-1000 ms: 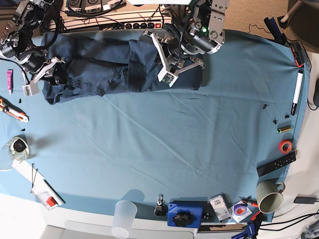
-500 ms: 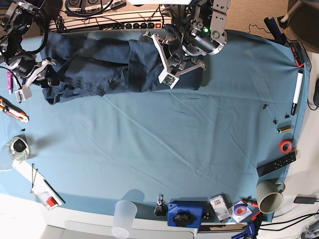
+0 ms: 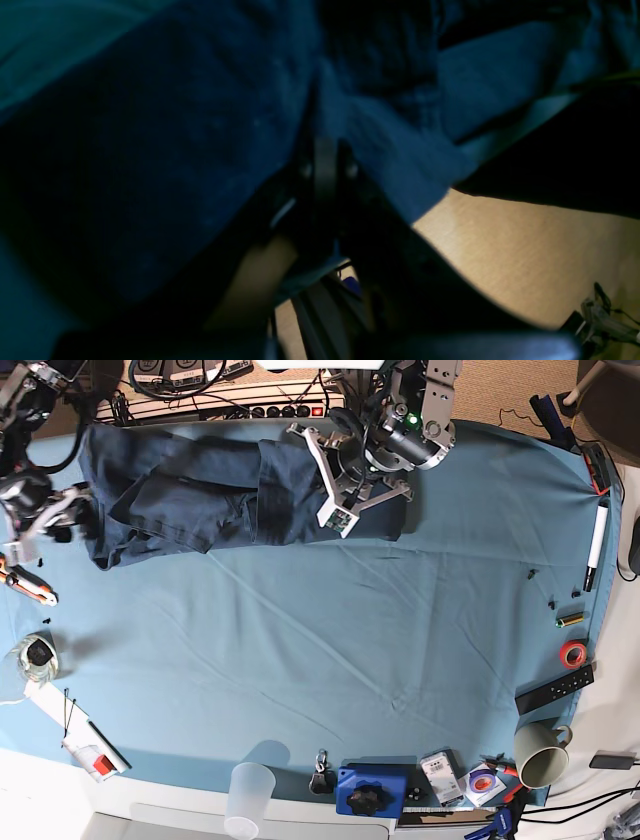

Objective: Fold the T-shirt properly
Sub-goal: 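Grasp the strip end with the right gripper and lift it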

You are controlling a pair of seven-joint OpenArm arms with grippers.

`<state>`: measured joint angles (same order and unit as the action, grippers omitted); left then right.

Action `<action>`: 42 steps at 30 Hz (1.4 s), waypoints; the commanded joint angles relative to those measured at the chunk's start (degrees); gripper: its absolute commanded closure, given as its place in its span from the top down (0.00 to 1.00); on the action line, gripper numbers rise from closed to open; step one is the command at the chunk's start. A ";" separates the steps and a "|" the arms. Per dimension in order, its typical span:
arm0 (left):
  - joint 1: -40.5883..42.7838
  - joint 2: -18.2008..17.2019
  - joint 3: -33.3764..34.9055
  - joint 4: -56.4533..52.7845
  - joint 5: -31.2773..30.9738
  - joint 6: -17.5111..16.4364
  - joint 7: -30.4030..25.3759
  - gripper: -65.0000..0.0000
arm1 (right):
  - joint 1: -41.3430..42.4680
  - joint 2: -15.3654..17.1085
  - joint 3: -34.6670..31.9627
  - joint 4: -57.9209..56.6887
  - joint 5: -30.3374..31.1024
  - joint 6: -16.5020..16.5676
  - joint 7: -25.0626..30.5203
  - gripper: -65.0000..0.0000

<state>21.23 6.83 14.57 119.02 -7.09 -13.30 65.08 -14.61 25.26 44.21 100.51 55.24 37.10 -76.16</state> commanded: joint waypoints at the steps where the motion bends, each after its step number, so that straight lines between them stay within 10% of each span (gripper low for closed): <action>1: -0.11 0.63 0.26 1.09 -0.61 -0.07 -0.98 0.00 | 0.63 1.29 1.53 -0.50 0.74 0.02 0.92 0.56; 15: -0.09 0.63 0.26 1.09 -0.61 -0.07 -1.25 0.00 | 4.31 1.38 2.62 -28.35 6.47 2.90 -3.84 0.56; 23: -0.11 0.63 0.26 1.09 -0.61 -0.09 -2.08 0.00 | 4.28 1.27 -3.58 -30.12 19.80 2.90 -3.84 0.56; 32: -0.11 0.63 0.26 1.09 -0.61 -0.11 -2.08 0.00 | 4.28 1.25 -12.68 -30.12 20.59 2.90 -3.84 0.56; 38: -0.11 0.61 0.26 1.09 -0.46 -0.09 -1.53 0.00 | 5.05 1.07 -16.96 -30.12 18.14 2.90 -3.84 0.04; 42: -0.11 0.63 0.26 1.09 0.11 -0.09 -0.90 0.00 | 8.00 1.11 -14.73 -30.08 15.96 2.90 -3.84 0.00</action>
<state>21.23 6.83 14.57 119.02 -6.52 -13.32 64.73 -7.27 25.17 28.97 70.04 72.25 40.32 -80.62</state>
